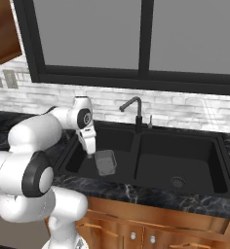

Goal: Place the tupperware in the left basin and the mug in the right basin of the sink.

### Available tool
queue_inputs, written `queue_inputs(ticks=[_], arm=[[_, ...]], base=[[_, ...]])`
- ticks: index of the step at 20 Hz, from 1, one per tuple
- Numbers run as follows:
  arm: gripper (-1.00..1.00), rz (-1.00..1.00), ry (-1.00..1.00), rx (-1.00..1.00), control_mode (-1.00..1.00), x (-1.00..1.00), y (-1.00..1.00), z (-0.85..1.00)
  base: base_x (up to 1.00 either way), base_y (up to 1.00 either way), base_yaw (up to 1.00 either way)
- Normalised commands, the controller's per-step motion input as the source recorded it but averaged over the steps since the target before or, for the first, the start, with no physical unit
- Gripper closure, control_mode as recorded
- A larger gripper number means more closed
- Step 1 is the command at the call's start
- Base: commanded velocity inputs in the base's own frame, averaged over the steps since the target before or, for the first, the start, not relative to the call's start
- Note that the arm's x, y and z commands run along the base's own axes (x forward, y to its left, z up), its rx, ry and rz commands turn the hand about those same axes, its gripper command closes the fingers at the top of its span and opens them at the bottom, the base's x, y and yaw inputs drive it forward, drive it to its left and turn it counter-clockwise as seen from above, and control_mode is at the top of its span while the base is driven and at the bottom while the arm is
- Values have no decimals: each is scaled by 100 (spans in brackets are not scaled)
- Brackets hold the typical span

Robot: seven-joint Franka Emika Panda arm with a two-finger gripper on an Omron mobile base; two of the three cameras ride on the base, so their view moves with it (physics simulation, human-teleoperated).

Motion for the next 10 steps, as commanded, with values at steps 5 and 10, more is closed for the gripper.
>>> queue_inputs(ticks=[5, 10], arm=[[-100, 36, -9, 0, -100, -44, -10, 12], [-100, 36, -15, 0, -100, -47, -9, 8]], base=[[0, 0, 0], [0, 0, 0]])
